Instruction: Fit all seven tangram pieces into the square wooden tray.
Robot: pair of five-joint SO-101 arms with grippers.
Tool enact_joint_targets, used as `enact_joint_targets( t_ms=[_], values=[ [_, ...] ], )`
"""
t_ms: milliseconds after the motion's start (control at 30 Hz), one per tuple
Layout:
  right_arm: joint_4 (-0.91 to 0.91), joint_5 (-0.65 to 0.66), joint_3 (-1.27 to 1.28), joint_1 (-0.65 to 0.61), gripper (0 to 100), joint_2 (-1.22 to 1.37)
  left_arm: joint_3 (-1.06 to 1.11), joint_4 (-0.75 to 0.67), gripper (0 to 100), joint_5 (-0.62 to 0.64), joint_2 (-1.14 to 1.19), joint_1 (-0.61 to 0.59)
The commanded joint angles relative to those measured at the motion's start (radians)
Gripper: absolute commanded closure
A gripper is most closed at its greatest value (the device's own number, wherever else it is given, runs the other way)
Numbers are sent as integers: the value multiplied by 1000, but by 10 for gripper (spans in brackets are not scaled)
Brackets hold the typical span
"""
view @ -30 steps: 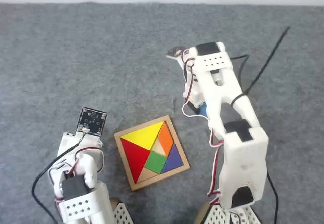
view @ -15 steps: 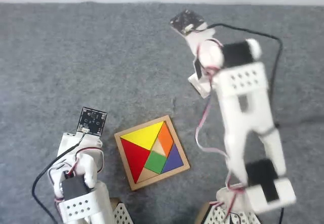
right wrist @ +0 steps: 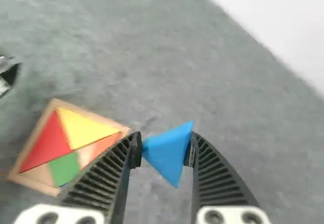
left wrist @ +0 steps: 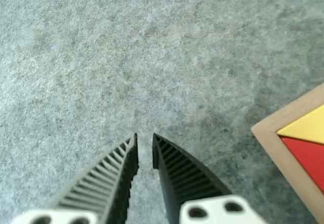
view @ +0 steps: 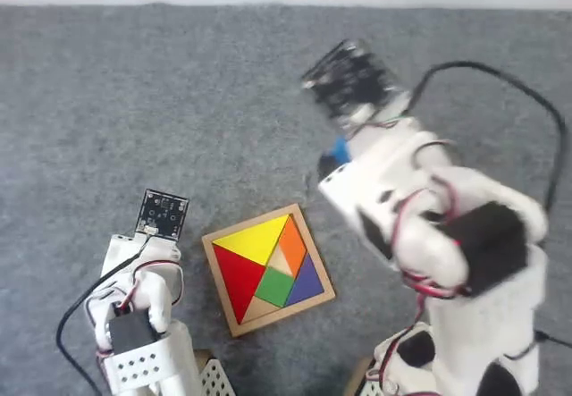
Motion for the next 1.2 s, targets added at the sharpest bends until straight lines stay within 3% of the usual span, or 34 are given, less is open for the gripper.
enact_joint_targets(
  t_ms=[0,200,467,767,1167],
  values=[
    [24,-57,144,-124,923,18,-13,5,945,-8,-20,-6],
    [-153,-54,483,-186,923,25,-13,5,945,-8,-20,-6],
    [-624,-23,930,-194,919,117,-13,5,945,-8,-20,-6],
    [-788,-109,899,-231,923,432,-13,5,945,-8,-20,-6],
    [-802,-143,873,-303,919,484,-13,5,945,-8,-20,-6]
  ],
)
